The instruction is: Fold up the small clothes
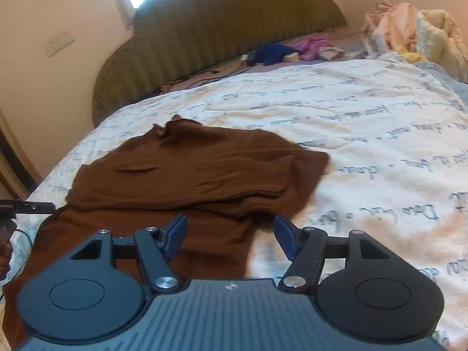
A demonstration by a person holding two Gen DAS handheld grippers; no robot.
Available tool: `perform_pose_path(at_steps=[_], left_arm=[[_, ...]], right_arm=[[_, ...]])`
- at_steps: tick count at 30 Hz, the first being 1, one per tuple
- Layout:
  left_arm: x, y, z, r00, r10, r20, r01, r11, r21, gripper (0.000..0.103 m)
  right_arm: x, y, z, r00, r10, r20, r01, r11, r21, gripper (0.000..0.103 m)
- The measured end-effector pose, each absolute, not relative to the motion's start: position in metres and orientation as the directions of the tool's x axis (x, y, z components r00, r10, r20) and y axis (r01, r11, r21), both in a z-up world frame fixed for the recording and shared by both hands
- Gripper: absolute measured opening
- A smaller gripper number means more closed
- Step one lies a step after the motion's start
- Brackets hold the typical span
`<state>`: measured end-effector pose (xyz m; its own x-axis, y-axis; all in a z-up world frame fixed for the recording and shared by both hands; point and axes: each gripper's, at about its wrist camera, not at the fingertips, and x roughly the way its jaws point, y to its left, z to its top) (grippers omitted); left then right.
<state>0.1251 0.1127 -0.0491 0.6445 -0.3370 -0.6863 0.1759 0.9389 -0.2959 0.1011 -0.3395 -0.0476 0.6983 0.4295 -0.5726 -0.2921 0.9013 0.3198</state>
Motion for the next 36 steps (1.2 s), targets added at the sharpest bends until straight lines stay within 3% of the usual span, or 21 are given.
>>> perform_pose_path(at_steps=[4,6,7,10,12,14,18,20,21,22,23,28,34,36], left_arm=[[0.113,0.079,-0.08,0.608,-0.224,-0.762,0.215,0.97,-0.113,0.103],[0.097,0.076,-0.083,0.62,-0.168,-0.766,0.25,0.968,-0.01,0.103],[0.09,0.083,-0.083,0.624,-0.164,-0.764,0.236,0.972,-0.016,0.103],[0.073,0.102,-0.077,0.605,-0.1,-0.79,0.187,0.982,0.02,0.103],[0.061,0.118,-0.065,0.585,-0.154,-0.796,0.139,0.986,-0.089,0.102],[0.041,0.127,-0.049,0.601,-0.265,-0.754,0.165,0.964,-0.207,0.103],[0.005,0.086,-0.045,0.552,-0.418,-0.722,0.28,0.908,-0.312,0.103],[-0.007,0.061,-0.064,0.485,-0.395,-0.781,0.319,0.911,-0.263,0.103],[-0.016,0.052,-0.072,0.492,-0.347,-0.798,0.342,0.921,-0.189,0.103],[-0.027,0.046,-0.075,0.529,-0.308,-0.791,0.379,0.919,-0.105,0.103],[-0.034,0.043,-0.077,0.536,-0.27,-0.8,0.397,0.917,-0.044,0.103],[-0.055,0.076,-0.06,0.53,-0.276,-0.802,0.307,0.944,-0.122,0.103],[-0.075,0.132,-0.05,0.502,-0.433,-0.749,0.148,0.896,-0.419,0.103],[-0.083,0.133,-0.05,0.497,-0.408,-0.766,0.132,0.908,-0.398,0.103]], right_arm=[[0.107,-0.289,-0.07,0.625,0.435,-0.649,-0.396,0.892,0.217,0.064],[0.096,-0.278,-0.087,0.618,0.321,-0.717,-0.425,0.904,0.038,0.063],[0.083,-0.282,-0.089,0.648,0.319,-0.691,-0.452,0.892,-0.013,0.063],[0.075,-0.315,-0.085,0.616,0.326,-0.717,-0.4,0.914,0.072,0.066],[0.061,-0.323,-0.073,0.634,0.318,-0.705,-0.385,0.92,0.068,0.068],[0.044,-0.322,-0.059,0.631,0.415,-0.655,-0.437,0.888,0.141,0.068],[0.007,-0.283,-0.048,0.547,0.611,-0.571,-0.607,0.76,0.232,0.067],[-0.012,-0.258,-0.056,0.477,0.65,-0.592,-0.677,0.701,0.225,0.067],[-0.02,-0.246,-0.065,0.445,0.617,-0.649,-0.69,0.699,0.191,0.067],[-0.029,-0.239,-0.077,0.439,0.554,-0.708,-0.693,0.71,0.125,0.067],[-0.046,-0.242,-0.082,0.49,0.537,-0.687,-0.718,0.695,0.031,0.067],[-0.075,-0.294,-0.063,0.496,0.505,-0.706,-0.6,0.787,0.141,0.068],[-0.096,-0.348,-0.052,0.506,0.585,-0.634,-0.396,0.81,0.432,0.069],[-0.099,-0.352,-0.059,0.518,0.59,-0.619,-0.359,0.807,0.468,0.069]])
